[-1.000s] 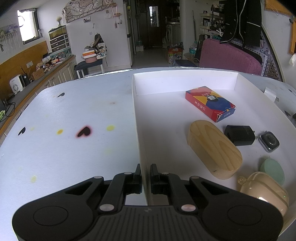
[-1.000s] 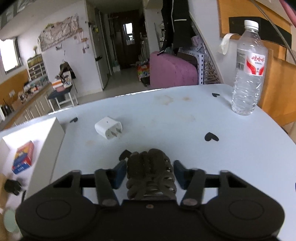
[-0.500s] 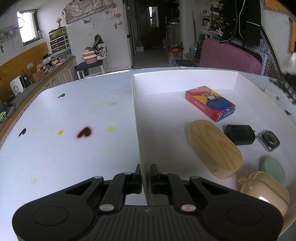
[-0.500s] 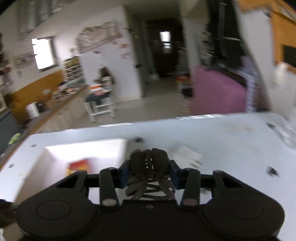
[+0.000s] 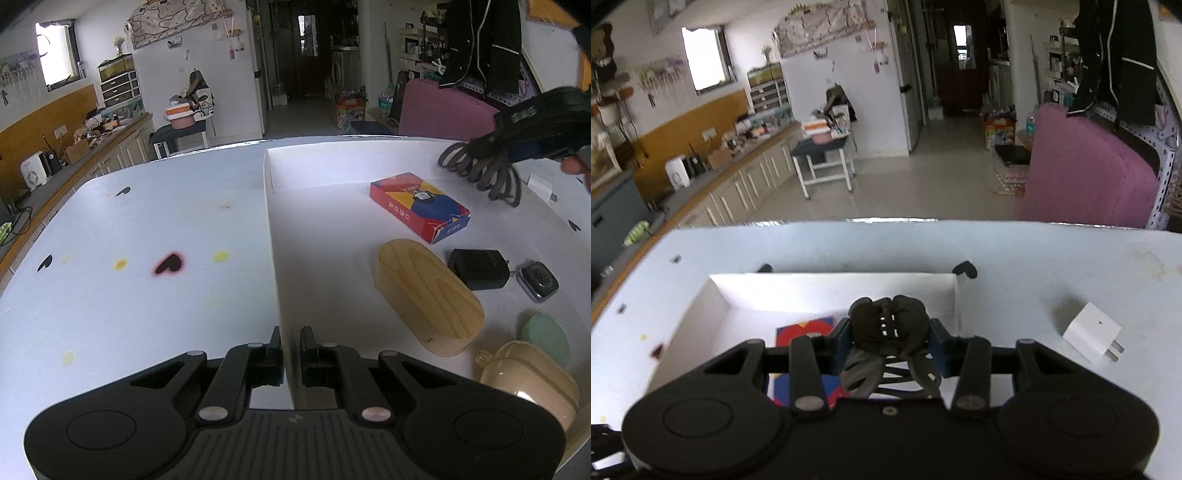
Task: Organize rigid objects
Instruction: 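Carry the coiled cable into the white box and release it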
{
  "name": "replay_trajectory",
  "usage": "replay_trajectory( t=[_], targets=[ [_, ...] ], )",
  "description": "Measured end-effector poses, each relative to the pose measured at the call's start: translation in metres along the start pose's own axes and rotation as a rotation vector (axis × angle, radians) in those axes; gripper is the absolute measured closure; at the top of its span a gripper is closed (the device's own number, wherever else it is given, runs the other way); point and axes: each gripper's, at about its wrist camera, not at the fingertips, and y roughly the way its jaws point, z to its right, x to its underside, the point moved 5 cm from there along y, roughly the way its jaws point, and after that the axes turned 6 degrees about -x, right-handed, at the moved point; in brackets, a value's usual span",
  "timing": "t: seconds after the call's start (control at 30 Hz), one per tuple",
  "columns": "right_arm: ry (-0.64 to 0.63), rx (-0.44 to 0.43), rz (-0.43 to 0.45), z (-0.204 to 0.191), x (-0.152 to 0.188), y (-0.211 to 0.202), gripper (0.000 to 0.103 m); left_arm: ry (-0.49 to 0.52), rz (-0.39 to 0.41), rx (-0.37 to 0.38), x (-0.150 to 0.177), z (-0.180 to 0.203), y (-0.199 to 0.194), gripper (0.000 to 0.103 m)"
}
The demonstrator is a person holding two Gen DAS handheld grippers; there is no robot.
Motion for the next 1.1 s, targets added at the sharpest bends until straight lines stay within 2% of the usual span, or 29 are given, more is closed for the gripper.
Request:
replay_trajectory(
  t=[0.2, 0.33, 0.4, 0.5, 0.83, 1.1],
  targets=[
    [-0.033, 0.073, -0.035, 0.0, 0.007, 0.019, 0.057, -0.002, 0.003, 0.001, 0.0, -0.001, 0.0, 0.096],
    [-0.03, 0.077, -0.049, 0.0, 0.01, 0.024, 0.057, -0.004, 0.004, 0.003, 0.0, -0.001, 0.001, 0.096],
    [-0.04, 0.084, -0.049, 0.0, 0.01, 0.022, 0.049, -0.007, 0.004, 0.005, 0.0, -0.001, 0.001, 0.096],
    [-0.035, 0.094, -0.038, 0.0, 0.009, 0.015, 0.046, -0.01, 0.004, 0.007, 0.0, -0.001, 0.001, 0.096],
    [-0.039, 0.032, 0.067, -0.005, 0.005, -0.052, 0.04, -0.009, 0.005, 0.007, 0.0, -0.001, 0.0, 0.096],
    [-0.068, -0.033, 0.137, -0.001, 0.033, -0.111, 0.037, -0.012, 0.004, 0.008, 0.001, -0.001, 0.0, 0.096]
  ],
)
